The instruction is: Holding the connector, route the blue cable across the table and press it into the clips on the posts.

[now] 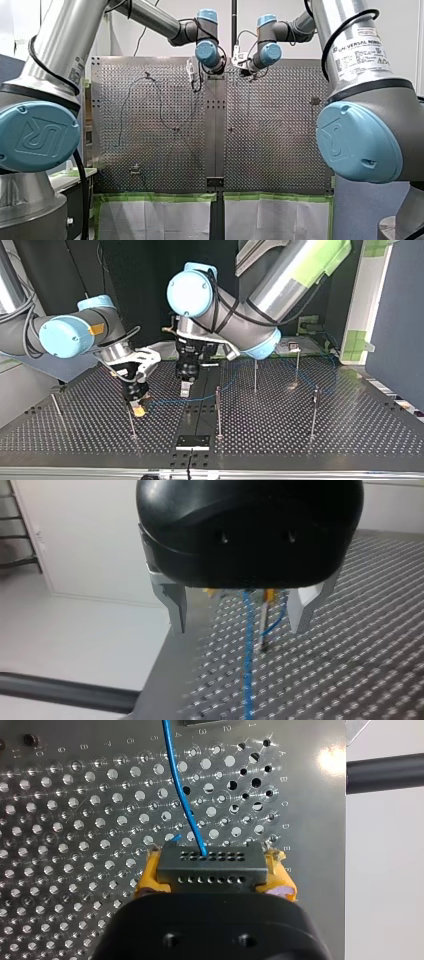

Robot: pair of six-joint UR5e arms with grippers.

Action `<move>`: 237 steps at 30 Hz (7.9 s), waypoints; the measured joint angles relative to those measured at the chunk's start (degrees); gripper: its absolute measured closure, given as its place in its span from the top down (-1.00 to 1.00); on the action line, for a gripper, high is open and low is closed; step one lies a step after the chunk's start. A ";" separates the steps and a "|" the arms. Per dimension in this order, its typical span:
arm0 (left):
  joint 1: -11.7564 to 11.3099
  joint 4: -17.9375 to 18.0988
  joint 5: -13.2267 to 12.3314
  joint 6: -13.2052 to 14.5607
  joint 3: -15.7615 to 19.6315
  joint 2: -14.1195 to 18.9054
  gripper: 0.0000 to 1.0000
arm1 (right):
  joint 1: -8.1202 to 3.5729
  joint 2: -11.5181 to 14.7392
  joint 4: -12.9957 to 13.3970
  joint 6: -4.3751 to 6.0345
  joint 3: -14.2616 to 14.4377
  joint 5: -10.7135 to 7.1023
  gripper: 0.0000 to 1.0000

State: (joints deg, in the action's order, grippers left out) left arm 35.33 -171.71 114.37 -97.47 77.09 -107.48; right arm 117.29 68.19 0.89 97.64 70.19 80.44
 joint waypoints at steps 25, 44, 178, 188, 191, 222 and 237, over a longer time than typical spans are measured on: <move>-2.19 -2.18 0.67 0.86 -10.74 -9.15 1.00 | -0.07 -0.02 0.00 0.16 0.00 -0.01 -1.00; -2.73 -1.21 2.33 0.73 -11.87 -9.61 0.16 | -0.19 -0.03 0.00 0.28 0.00 -0.05 -1.00; -3.21 20.09 -6.68 -7.64 9.56 -21.33 -1.00 | -7.47 -5.36 24.59 1.78 30.75 -6.55 -1.00; -5.20 20.32 -8.78 -7.99 9.42 -21.38 -1.00 | -8.37 -7.11 24.78 2.03 29.00 -7.44 -1.00; -5.87 20.11 -9.61 -8.05 8.71 -21.76 -1.00 | -8.42 -8.52 24.63 2.04 27.83 -7.47 -1.00; -9.00 14.47 -13.02 -8.27 0.01 -24.99 -0.15 | -11.58 -10.03 22.73 2.72 22.13 -7.51 -1.00; -6.79 7.29 -9.92 -3.47 0.08 -24.82 1.00 | -11.69 -10.04 21.68 1.23 22.13 -7.56 -1.00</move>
State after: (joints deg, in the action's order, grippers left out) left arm 28.55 -164.42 104.45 -100.93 77.18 -132.30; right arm 105.60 58.15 22.56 98.88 92.32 72.88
